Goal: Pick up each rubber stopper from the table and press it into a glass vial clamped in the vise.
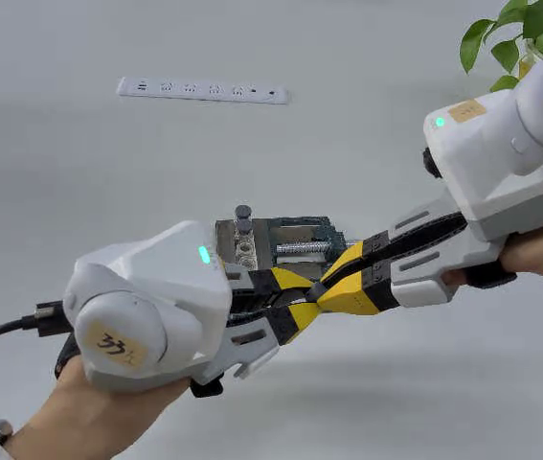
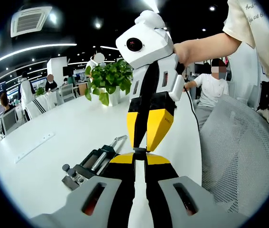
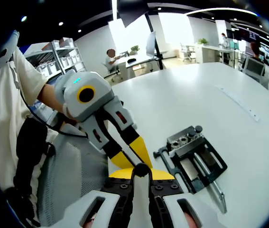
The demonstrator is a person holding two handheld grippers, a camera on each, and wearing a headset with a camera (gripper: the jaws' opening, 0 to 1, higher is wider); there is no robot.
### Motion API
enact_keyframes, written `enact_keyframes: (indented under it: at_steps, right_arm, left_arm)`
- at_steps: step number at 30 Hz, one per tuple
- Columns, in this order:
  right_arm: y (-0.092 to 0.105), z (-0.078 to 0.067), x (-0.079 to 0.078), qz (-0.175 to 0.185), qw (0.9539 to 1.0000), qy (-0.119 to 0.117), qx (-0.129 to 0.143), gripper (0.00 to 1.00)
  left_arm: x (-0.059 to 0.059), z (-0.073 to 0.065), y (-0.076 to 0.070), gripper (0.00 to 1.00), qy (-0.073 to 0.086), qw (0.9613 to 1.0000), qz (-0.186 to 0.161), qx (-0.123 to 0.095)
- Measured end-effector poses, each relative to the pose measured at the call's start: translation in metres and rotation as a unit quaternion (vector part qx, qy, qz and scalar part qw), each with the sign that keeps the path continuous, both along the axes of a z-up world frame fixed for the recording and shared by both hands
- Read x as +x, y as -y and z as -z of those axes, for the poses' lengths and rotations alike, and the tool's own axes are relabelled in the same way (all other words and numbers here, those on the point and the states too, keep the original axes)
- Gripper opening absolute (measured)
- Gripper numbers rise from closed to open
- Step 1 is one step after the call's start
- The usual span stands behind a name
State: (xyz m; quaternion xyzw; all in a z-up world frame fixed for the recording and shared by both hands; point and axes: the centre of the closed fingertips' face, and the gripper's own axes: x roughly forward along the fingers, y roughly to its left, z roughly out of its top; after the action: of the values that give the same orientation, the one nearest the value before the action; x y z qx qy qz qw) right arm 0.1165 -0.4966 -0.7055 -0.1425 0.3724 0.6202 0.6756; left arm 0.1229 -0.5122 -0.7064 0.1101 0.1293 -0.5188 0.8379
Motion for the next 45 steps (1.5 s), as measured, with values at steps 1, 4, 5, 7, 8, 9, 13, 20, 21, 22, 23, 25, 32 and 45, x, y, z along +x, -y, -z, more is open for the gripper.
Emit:
enact_keyframes:
  at_steps: [1, 4, 5, 7, 8, 9, 13, 20, 21, 22, 23, 25, 32, 45]
  right_arm:
    - [0.000, 0.000, 0.000, 0.000, 1.0000, 0.000, -0.001, 0.06]
    - [-0.001, 0.001, 0.000, -0.004, 1.0000, 0.003, -0.005, 0.05]
    - [-0.001, 0.001, 0.000, -0.005, 1.0000, 0.003, -0.006, 0.05]
    - [-0.001, 0.001, -0.001, -0.009, 0.9999, 0.003, -0.010, 0.05]
    - [-0.002, 0.001, -0.001, -0.011, 0.9999, 0.006, -0.011, 0.05]
    - [-0.002, 0.001, -0.001, -0.011, 0.9998, 0.006, -0.013, 0.05]
    - [-0.002, 0.002, -0.001, -0.017, 0.9997, 0.008, -0.019, 0.05]
    - [-0.001, 0.002, 0.003, -0.028, 0.9988, 0.024, -0.031, 0.05]
    - [0.000, 0.002, 0.004, -0.033, 0.9984, 0.030, -0.036, 0.05]
    - [0.000, 0.002, 0.004, -0.037, 0.9978, 0.036, -0.040, 0.05]
    - [0.001, 0.002, 0.006, -0.041, 0.9972, 0.043, -0.045, 0.05]
    - [0.002, 0.004, 0.006, -0.057, 0.9950, 0.058, -0.059, 0.05]
    - [0.005, 0.009, 0.012, -0.117, 0.9800, 0.113, -0.115, 0.05]
    - [-0.005, 0.015, 0.032, -0.180, 0.9605, 0.139, -0.160, 0.05]
  left_arm:
    - [0.000, 0.000, 0.000, 0.03, -0.001, 1.0000, -0.001, -0.001]
    - [0.000, 0.000, 0.000, 0.03, 0.001, 1.0000, -0.001, 0.001]
    - [-0.001, 0.000, 0.000, 0.04, 0.003, 1.0000, 0.000, 0.001]
    - [-0.001, 0.000, 0.000, 0.04, 0.000, 1.0000, 0.000, 0.000]
    - [-0.001, 0.001, 0.000, 0.04, 0.002, 1.0000, -0.001, 0.001]
    - [-0.001, 0.001, 0.000, 0.04, 0.003, 1.0000, 0.000, 0.001]
    - [0.000, 0.003, -0.001, 0.06, -0.003, 1.0000, -0.003, 0.001]
    - [0.007, 0.008, -0.009, 0.25, -0.011, 0.9997, -0.020, 0.007]
    - [0.007, 0.010, -0.010, 0.28, -0.016, 0.9996, -0.024, 0.008]
    - [0.008, 0.011, -0.012, 0.32, -0.020, 0.9994, -0.028, 0.007]
    - [0.009, 0.013, -0.014, 0.36, -0.027, 0.9990, -0.035, 0.004]
    - [0.010, 0.016, -0.018, 0.40, -0.033, 0.9985, -0.043, 0.005]
    - [0.013, 0.024, -0.034, 0.52, -0.029, 0.9971, -0.070, 0.013]
    - [0.023, 0.040, -0.071, 0.79, -0.067, 0.9891, -0.127, 0.032]
